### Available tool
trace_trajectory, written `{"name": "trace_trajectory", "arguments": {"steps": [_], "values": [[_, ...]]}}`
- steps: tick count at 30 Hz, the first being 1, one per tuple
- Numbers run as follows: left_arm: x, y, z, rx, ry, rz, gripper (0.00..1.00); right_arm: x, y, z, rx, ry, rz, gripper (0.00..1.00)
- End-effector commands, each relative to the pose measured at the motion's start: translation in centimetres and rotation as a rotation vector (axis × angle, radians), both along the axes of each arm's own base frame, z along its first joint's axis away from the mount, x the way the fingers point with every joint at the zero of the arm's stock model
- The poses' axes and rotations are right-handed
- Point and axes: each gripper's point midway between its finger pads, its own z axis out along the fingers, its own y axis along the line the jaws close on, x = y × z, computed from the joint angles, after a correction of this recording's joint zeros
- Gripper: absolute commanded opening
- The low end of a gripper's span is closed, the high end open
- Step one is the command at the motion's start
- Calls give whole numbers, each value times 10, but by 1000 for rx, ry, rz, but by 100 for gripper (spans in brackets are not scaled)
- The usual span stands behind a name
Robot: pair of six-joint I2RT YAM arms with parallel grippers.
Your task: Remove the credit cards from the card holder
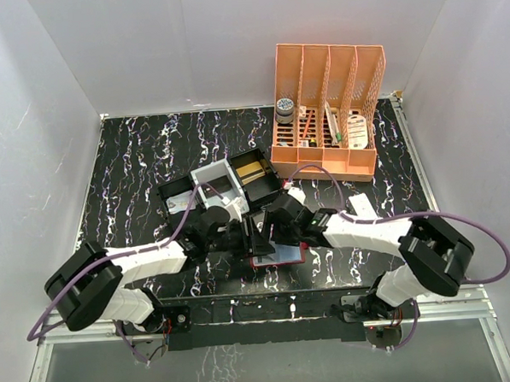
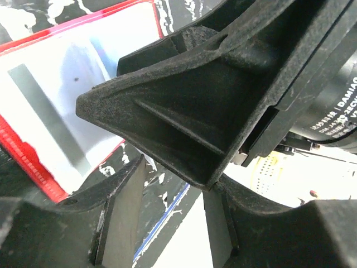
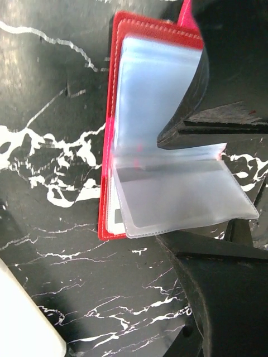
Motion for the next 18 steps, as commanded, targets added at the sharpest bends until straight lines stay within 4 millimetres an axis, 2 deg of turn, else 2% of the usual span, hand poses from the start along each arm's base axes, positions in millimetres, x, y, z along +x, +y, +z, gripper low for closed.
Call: {"name": "trace_trajectory", "arguments": {"steps": [1,5,11,14,18], "values": [[10,41,-65,262,57,117,42,-5,8,47,183,-23,25,60],[11,30,-68,252,64,82,43,2,-10,53,202,-34,-22,63],[7,4,-76,236,90,-12,49,7,-43,48,176,-34,-107,63],[5,-7,-74,246,84,-58,51,7,-53,48,179,-39,-135,60],[5,-3,-64,253,65,-40,53,7,-54,53,200,-47,-136,51]]}}
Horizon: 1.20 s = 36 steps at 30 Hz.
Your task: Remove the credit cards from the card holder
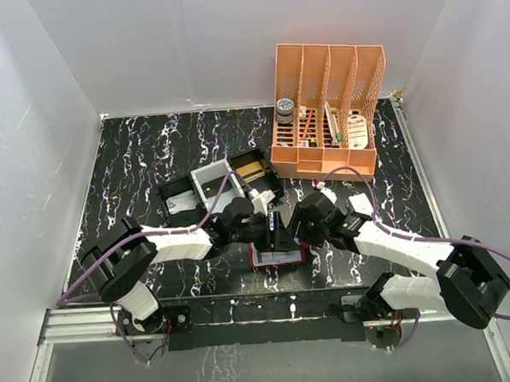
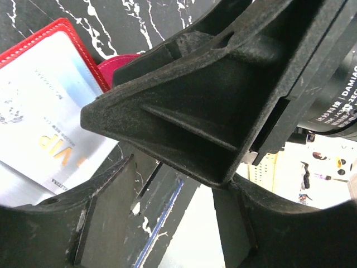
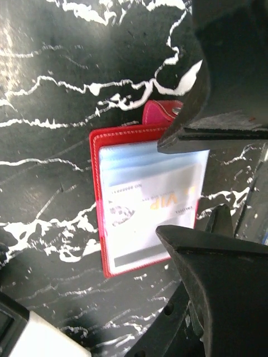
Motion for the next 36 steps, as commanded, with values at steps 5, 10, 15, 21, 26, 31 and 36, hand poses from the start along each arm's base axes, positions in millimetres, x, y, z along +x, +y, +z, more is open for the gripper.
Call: {"name": "trace_trajectory", "arguments": {"steps": [5,10,15,21,26,31,36], "values": [[2,86,-49,332,20,215,54,5,30,52,201,-90,75,35],[0,107,-46,372,6,280,53,7,36,47,199,-80,102,30],[-1,109,-45,359,2,289,56,12,34,36,136,-70,117,29],[11,91,-17,292,-58,266,58,11,33,20,93,-32,149,28],[19,80,2,254,-99,242,60,15,23,10,47,-25,129,30],[24,67,1,234,-74,202,60,11,16,-6,27,8,134,29],[20,56,-31,234,21,160,57,-1,9,-24,8,63,127,26]]}}
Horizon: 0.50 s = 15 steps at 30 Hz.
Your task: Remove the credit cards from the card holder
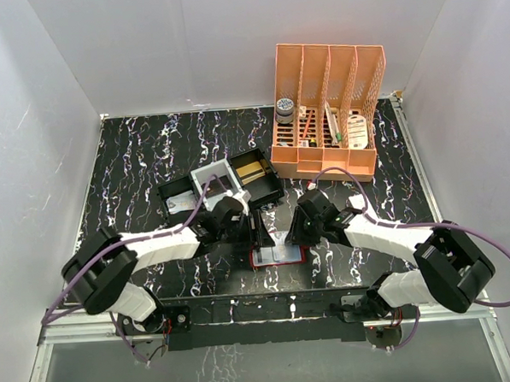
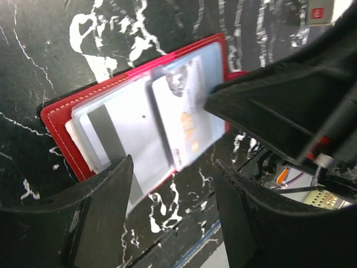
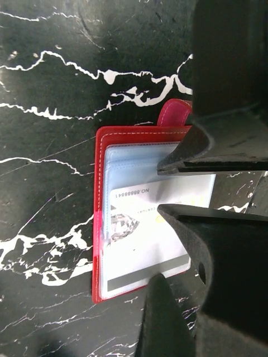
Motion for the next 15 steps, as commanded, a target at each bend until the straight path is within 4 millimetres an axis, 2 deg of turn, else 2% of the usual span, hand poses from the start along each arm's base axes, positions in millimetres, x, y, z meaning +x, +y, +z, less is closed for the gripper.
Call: {"name": "trace_trajectory", "arguments": {"steps": [1,8,15], "values": [[-5,-14,-16,-44,77,-50,56,-2,-3,-8,2,3,-1,25],[-8,-23,-23,-97,121,-51,48,-13,-10,-17,2,27,-22,23],[-9,-25,-33,-96,150,-47,40,-15,-13,-19,-3,30,-30,23]]}}
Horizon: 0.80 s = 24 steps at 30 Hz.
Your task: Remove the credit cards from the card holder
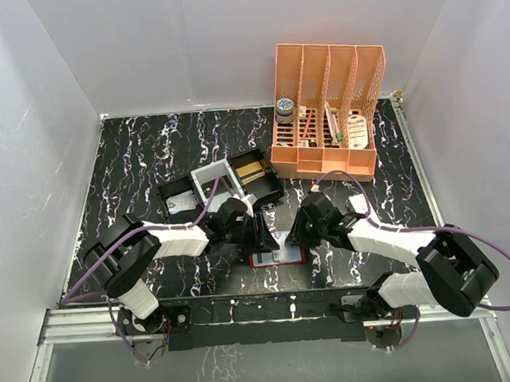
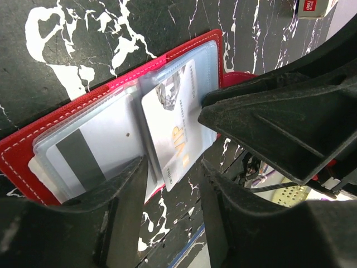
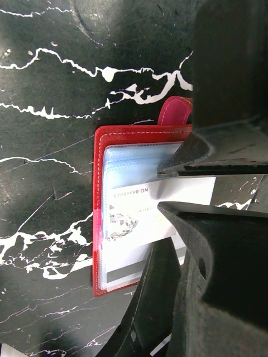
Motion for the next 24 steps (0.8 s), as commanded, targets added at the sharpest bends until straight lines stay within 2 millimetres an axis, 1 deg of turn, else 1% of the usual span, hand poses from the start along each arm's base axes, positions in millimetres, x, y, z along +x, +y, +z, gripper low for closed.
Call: {"name": "trace_trajectory", "arguments": {"steps": [1,6,8,12,16,19,24], "values": [[-4,-2,-5,-28,24,-9,37,-10,-12,-13,-46,35,-10,23],[-10,-2,-12,-47,59,-6,27,-11,-13,-15,-52,41,-9,23],[-10,-2,-11,-57,61,2,25,-11,-13,-14,-50,41,-12,23],[-8,-2,-8,-63,53,8,16,-10,-12,-13,-49,38,-10,23],[-8,-1,-6,-59,44,15,9,-9,-10,-9,-43,30,-1,23],[-9,-1,-4,-61,40,8,1,-5,-8,-1,-30,8,7,23],[-10,1,-3,-50,35,-3,0,2,1,21,12,-40,22,26]]}}
